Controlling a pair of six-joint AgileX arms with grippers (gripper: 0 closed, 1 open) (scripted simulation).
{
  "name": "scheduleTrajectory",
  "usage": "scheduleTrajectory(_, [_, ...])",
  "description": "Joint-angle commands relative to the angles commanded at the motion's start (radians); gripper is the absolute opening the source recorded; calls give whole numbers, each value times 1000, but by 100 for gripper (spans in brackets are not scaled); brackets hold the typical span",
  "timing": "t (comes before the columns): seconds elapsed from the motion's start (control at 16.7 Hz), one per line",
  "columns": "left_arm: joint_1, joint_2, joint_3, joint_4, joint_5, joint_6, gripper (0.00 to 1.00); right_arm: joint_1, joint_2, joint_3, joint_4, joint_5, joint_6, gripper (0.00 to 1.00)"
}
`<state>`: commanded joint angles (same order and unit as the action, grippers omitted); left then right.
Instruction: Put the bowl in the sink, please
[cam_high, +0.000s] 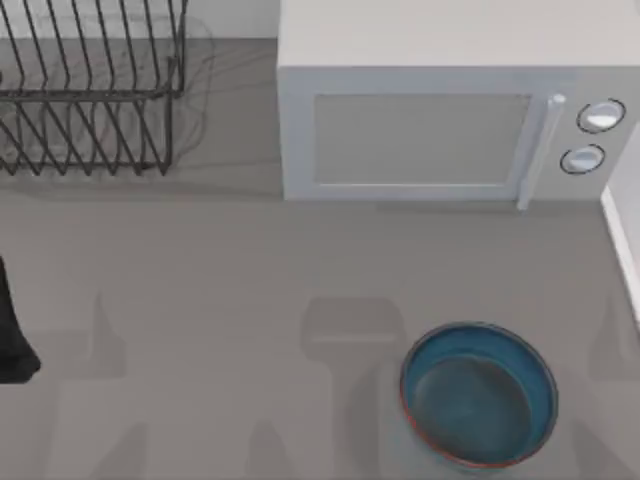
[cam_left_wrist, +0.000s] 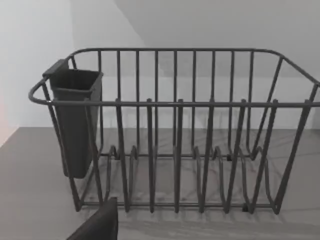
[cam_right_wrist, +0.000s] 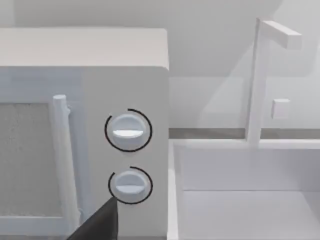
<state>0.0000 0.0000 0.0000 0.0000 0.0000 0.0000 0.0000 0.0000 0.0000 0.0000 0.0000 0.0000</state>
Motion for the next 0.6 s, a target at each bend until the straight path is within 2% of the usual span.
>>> scheduleTrajectory(0.3, [0,0,0,0,0,0,100,30,65,65,-62,-1,30,100])
scheduleTrajectory(0.6, [0,0,0,0,0,0,100,145,383,328,-326,0,149,100])
